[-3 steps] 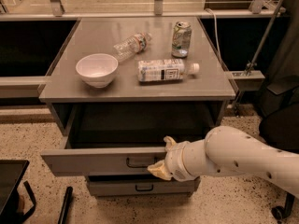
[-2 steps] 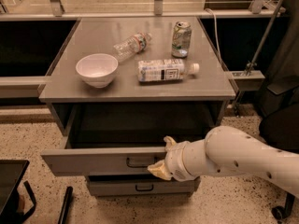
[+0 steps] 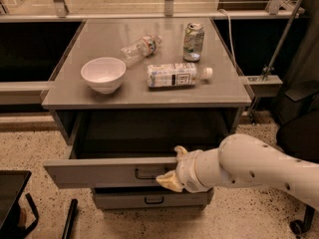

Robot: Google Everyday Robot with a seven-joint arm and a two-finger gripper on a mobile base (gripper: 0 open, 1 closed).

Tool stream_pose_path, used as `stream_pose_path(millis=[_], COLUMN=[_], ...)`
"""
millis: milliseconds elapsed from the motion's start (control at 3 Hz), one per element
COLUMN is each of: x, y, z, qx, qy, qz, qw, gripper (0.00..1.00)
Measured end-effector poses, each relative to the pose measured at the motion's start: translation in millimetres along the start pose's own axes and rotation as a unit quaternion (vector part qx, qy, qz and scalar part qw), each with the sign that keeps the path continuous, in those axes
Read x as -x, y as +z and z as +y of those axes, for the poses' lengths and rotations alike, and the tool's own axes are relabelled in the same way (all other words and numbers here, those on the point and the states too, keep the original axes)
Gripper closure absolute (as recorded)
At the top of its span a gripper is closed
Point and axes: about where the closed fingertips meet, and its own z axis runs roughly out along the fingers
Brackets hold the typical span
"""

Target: Open top drawer

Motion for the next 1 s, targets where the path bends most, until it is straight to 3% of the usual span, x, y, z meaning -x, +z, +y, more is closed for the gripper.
stream_pose_path(millis=[333, 667, 1000], x=[0.0, 0.1, 0.1], y=[0.0, 0.0, 0.0], z=[0.0, 0.0, 0.0], qx=[0.0, 0.0, 0.0], qy=[0.0, 0.0, 0.0], qz=[0.0, 0.0, 0.0], qw=[1.0, 1.0, 1.0], gripper=[0.11, 0.0, 0.0])
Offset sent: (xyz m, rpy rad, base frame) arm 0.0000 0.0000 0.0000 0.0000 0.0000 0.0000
